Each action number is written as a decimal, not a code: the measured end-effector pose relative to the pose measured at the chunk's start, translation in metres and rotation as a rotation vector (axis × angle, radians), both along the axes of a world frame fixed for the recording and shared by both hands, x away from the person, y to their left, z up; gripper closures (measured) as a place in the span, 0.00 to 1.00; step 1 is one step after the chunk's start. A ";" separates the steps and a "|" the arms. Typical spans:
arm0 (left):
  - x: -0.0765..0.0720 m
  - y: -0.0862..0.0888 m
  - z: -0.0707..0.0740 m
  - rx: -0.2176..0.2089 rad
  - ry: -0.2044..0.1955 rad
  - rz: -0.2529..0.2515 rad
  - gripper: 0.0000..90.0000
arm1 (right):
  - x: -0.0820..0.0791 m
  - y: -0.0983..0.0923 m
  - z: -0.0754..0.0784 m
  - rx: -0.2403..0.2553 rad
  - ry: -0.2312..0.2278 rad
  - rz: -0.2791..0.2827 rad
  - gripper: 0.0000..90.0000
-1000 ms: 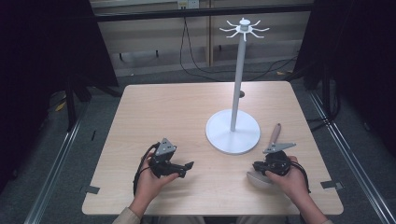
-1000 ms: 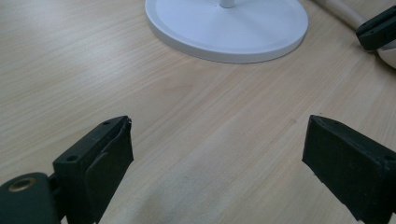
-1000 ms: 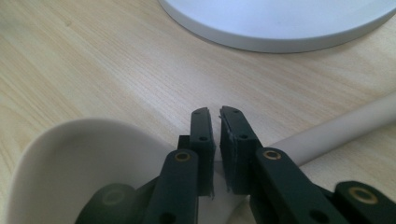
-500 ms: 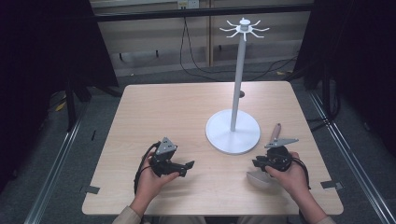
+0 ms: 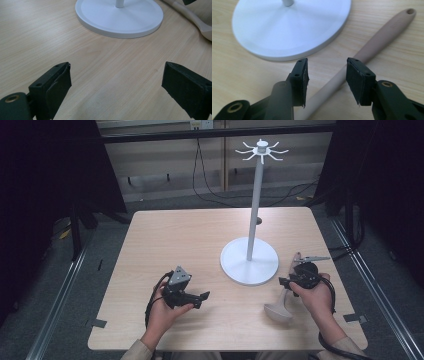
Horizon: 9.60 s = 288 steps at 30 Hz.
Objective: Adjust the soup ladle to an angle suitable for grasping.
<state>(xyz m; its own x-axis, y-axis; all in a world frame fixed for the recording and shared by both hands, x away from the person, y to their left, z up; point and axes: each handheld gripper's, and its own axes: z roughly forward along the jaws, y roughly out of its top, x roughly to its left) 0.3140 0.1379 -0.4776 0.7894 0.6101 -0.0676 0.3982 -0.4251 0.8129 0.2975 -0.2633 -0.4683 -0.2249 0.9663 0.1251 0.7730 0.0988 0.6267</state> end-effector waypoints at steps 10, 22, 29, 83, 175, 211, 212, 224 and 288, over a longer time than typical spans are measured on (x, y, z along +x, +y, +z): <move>0.000 0.001 0.000 0.001 0.001 -0.006 0.09 | 0.015 -0.006 -0.010 -0.039 0.052 -0.114 0.56; 0.000 0.004 0.000 0.005 -0.006 0.004 0.09 | 0.023 -0.003 -0.020 -0.053 0.094 -0.172 0.56; -0.001 0.005 0.000 0.003 -0.002 0.004 0.09 | 0.029 -0.001 -0.017 -0.083 0.136 -0.196 0.60; -0.001 0.006 0.000 0.011 -0.009 0.007 0.10 | 0.029 -0.027 0.006 0.113 0.028 -0.193 0.85; -0.001 0.004 0.001 -0.011 -0.019 0.001 0.09 | -0.017 0.003 0.100 0.262 -0.691 0.039 0.85; -0.001 0.005 0.001 -0.021 -0.013 0.008 0.09 | 0.001 0.027 0.156 0.254 -0.724 0.117 0.85; 0.000 0.005 0.001 -0.020 -0.013 0.008 0.09 | 0.002 0.028 0.157 0.257 -0.726 0.121 0.85; 0.000 0.006 0.001 -0.025 -0.016 0.006 0.09 | 0.011 0.037 0.171 0.254 -0.733 0.135 0.85; 0.003 0.005 0.001 -0.030 -0.010 -0.003 0.09 | 0.035 0.049 0.173 0.236 -0.708 0.141 0.85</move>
<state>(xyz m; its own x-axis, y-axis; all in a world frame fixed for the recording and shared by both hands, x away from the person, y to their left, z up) 0.3169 0.1427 -0.4767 0.7919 0.6057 -0.0781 0.3891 -0.4019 0.8289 0.3327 -0.2141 -0.2949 -0.4482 0.8878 0.1044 0.1678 -0.0312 0.9853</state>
